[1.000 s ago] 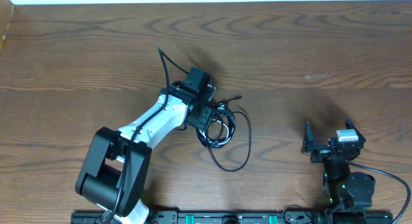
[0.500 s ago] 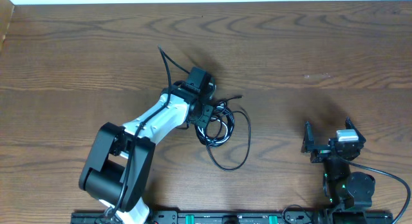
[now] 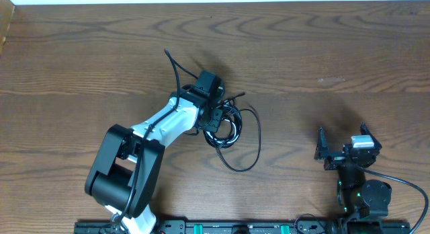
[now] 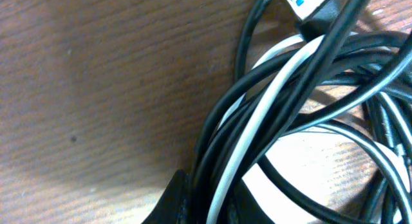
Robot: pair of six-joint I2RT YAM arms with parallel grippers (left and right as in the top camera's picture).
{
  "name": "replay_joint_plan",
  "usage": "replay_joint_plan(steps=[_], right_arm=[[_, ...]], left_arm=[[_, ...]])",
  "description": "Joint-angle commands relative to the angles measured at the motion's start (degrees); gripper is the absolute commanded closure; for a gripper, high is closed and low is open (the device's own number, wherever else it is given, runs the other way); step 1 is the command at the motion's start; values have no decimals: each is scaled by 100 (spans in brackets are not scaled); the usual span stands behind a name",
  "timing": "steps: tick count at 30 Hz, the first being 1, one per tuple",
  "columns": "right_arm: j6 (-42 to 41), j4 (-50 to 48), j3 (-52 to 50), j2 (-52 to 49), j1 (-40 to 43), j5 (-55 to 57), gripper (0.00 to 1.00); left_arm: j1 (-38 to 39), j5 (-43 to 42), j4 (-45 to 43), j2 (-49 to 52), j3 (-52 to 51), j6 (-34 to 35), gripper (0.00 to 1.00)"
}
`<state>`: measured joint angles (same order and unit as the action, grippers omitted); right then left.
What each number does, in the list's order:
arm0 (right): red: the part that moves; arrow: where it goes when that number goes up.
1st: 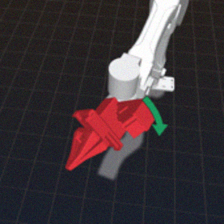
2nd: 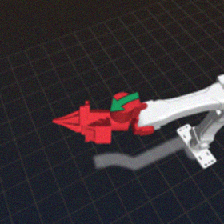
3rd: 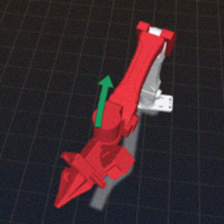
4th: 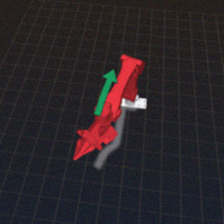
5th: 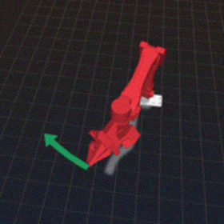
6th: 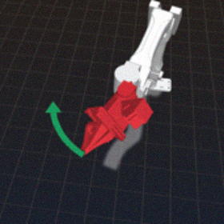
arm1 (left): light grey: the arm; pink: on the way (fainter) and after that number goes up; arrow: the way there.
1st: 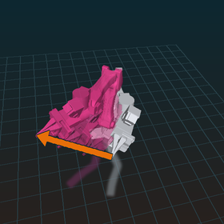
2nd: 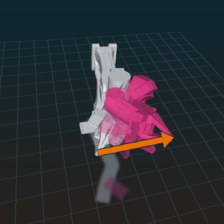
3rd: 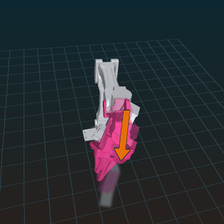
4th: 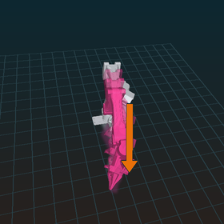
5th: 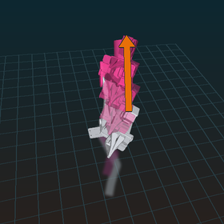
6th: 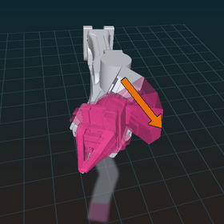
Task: Untangle cables
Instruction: 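Lift the cable bundle slightly with the left gripper and hold it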
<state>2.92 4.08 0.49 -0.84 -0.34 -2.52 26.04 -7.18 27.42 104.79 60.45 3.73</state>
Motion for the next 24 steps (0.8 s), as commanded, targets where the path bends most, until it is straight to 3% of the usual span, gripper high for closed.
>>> replay_joint_plan(steps=[1,12,24], right_arm=[[-72,17,-17,35,31,48,1],[-72,17,-17,35,31,48,1],[-72,17,-17,35,31,48,1]], left_arm=[[2,31,79,-542,-85,402,92],[4,4,96,-2009,-85,2046,92],[9,-291,476,-2063,-87,2085,92]])
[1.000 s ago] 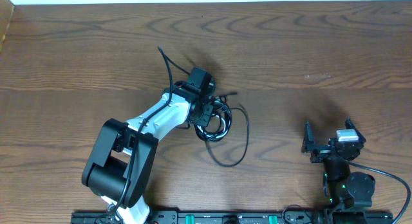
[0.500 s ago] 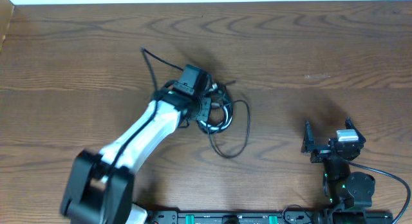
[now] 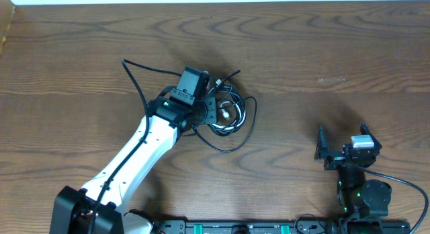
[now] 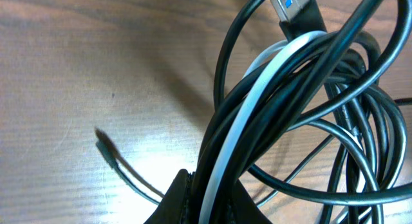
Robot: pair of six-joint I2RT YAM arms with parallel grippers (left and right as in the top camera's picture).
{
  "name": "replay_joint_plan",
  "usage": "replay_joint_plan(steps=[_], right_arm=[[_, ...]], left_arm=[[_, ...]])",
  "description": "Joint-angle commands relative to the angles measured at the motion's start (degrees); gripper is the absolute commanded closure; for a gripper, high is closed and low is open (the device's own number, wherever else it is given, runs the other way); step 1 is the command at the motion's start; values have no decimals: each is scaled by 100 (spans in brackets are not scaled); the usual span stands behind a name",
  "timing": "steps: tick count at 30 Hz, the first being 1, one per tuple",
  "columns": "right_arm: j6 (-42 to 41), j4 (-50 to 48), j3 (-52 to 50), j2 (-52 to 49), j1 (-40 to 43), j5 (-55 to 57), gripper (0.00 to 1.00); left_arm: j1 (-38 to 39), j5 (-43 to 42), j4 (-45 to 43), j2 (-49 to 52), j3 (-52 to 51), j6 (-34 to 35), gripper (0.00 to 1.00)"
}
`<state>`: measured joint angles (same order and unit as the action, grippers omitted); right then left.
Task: Untangle cables
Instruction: 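Lift the cable bundle slightly with the left gripper and hold it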
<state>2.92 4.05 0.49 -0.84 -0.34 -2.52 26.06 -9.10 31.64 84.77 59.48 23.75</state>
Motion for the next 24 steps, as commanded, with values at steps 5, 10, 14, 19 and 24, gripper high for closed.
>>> replay_joint_plan(steps=[5,10,14,19,24], right_arm=[[-72,20,-17,35,31,50,1],[-72,20,-17,35,31,48,1],[-72,20,-17,35,31,48,1],[-72,20,-17,35,31,48,1],[-72,20,-17,35,31,48,1]], left_arm=[[7,-96,-2,-61,9,387,92],[7,-96,0,-61,9,507,92],[7,-94,0,-61,9,505,92],[7,-94,2,-61,9,507,92],[7,-96,4,-61,9,505,92]])
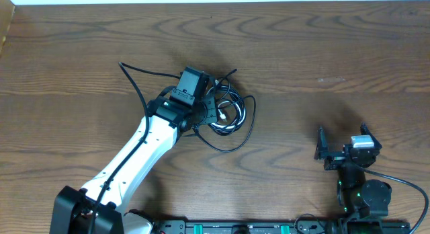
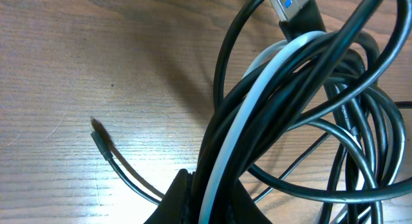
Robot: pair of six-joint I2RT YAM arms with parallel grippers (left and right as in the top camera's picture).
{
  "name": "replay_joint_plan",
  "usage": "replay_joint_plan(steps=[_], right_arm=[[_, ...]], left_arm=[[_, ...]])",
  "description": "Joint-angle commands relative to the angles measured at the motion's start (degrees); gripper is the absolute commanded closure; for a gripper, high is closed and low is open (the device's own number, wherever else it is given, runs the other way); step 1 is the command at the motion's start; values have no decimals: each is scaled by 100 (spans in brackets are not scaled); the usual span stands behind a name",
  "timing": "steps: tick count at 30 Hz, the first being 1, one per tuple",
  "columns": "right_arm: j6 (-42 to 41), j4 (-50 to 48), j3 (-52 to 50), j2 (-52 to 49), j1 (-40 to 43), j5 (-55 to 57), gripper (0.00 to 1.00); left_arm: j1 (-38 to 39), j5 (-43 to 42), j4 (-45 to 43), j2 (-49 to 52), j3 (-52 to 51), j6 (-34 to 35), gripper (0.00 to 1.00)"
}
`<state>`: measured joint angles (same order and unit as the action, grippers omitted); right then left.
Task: Untangle cables
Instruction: 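Lift the cable bundle slightly with the left gripper and hold it, then move the right gripper toward the bundle held by the left gripper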
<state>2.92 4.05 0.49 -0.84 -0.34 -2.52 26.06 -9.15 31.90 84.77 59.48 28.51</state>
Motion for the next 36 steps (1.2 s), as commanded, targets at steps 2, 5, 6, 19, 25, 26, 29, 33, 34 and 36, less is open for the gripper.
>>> replay_joint_plan(steps=[2,5,6,19,25,26,29,33,34,36], right_arm=[[-72,20,-17,35,31,48,1],[-72,20,-17,35,31,50,1],[-72,20,-17,35,31,48,1],[-72,20,-17,35,31,48,1],[-570,-28,-17,35,28,-509,1],[-920,-39,-17,35,28,-621,1],[-2579,-57,-17,24,24,-907,1],[-4905,-105,-17,20,24,-1460,1],[-5119,-109,-17,20,24,-1456,1],[-5213,-109,-17,20,26,-1434,1]], left_arm=[[7,-90,17,-61,9,28,92],[7,-92,90,-61,9,28,92],[7,-92,118,-61,9,28,92],[7,-94,516,-61,9,28,92],[7,-94,603,-61,9,31,92],[7,-96,599,-61,9,31,92],[7,-94,560,-61,9,28,92],[7,-94,557,-61,9,31,92],[7,-94,557,-61,9,31,92],[7,-94,557,-61,9,31,92]])
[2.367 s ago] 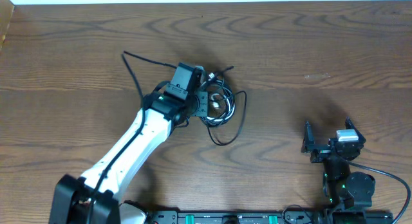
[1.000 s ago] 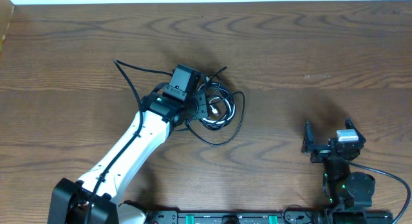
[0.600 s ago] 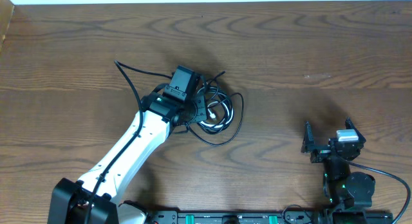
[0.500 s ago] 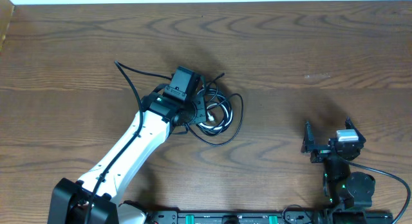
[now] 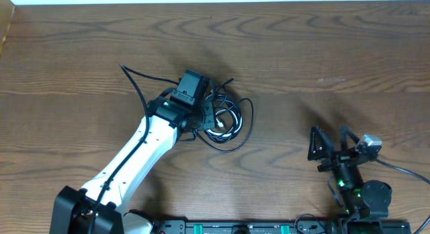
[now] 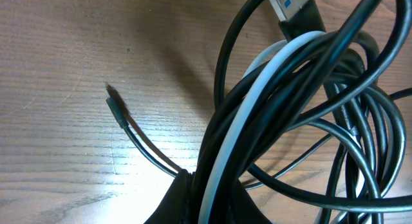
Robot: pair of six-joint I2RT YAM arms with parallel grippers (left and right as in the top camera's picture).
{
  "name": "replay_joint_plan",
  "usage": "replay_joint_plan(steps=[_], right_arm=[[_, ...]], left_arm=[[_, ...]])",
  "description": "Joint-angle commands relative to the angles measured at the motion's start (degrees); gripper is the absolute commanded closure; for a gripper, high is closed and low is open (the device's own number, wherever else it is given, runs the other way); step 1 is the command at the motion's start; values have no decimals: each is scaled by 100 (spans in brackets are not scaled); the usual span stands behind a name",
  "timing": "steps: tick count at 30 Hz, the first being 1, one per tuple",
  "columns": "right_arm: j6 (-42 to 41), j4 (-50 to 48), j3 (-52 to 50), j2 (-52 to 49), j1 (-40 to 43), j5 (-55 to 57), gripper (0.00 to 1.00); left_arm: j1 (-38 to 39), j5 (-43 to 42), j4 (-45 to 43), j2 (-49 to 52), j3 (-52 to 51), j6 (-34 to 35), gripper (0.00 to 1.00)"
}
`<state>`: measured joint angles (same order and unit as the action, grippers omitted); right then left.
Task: Untangle cables
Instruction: 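Move the right gripper toward the bundle held by the left gripper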
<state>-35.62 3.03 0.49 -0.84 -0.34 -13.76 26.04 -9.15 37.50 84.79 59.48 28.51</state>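
A tangled bundle of black cables [image 5: 232, 123] with one white cable [image 6: 257, 102] through it sits left of the table's middle. My left gripper [image 5: 207, 118] is shut on the bundle; in the left wrist view the jaws [image 6: 206, 201] pinch the white strand and the black strands beside it. A USB plug with a blue insert [image 6: 293, 2] sticks out at the top of the bundle. A loose black cable end [image 6: 116, 105] lies on the wood. One long black tail [image 5: 138, 79] runs off to the left. My right gripper [image 5: 330, 150] stands open at the front right, away from the cables.
The brown wooden table [image 5: 322, 52] spreads around the bundle. My white left arm [image 5: 134, 153] stretches from the front left edge to the cables. A black rail [image 5: 222, 227] runs along the front edge.
My right gripper has tilted and shifted a little to the left at the front right. The left gripper still holds the bundle, which sits slightly nearer the front; the loose cable end has shifted a little.
At first my left arm was folded, its gripper shut on the bundle against the table. Then the arm was stretched out with the bundle farther back and the tail swung left. It stayed so, and now the right gripper has turned.
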Motion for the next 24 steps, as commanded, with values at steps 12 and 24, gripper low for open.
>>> replay_joint_plan(steps=[12,24], right_arm=[[-1362,-7,-17,20,26,-310,1],[-1360,-7,-17,20,26,-308,1]], left_arm=[[9,-564,-433,-63,9,953,92],[9,-1829,-822,-63,9,955,92]])
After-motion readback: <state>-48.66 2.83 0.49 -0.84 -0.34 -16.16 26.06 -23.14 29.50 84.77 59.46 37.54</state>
